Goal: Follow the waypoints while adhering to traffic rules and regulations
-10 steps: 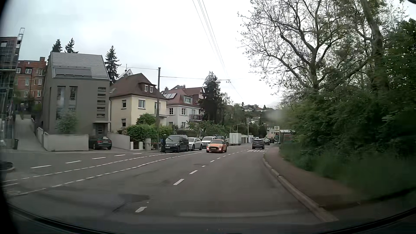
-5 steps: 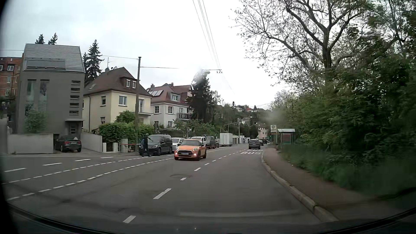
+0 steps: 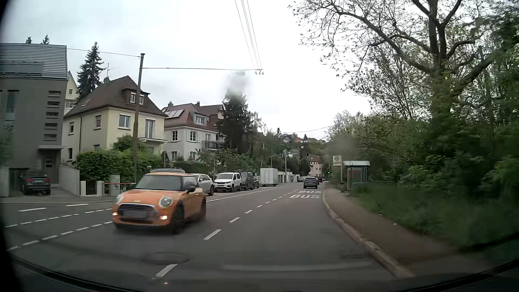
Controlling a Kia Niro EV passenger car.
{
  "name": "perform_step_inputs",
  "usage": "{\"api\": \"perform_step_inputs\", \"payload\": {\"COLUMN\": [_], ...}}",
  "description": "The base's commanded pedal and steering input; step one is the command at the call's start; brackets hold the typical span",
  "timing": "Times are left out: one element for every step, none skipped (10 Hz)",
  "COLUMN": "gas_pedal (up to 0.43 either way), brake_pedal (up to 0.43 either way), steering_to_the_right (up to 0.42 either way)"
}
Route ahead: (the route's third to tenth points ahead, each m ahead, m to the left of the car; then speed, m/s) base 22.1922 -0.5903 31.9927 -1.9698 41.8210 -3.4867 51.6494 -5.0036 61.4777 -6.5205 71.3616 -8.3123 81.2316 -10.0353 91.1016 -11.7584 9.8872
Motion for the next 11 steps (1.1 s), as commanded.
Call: {"api": "perform_step_inputs", "payload": {"gas_pedal": [0.138,0.138,0.138,0.138,0.13,0.118,0.118,0.118,0.118,0.118,0.118], "brake_pedal": [0.0,0.0,0.0,0.0,0.0,0.0,0.0,0.0,0.0,0.0,0.0], "steering_to_the_right": [0.037,0.037,0.034,0.029,0.024,0.024,0.027,0.029,0.029,0.037,0.045]}}
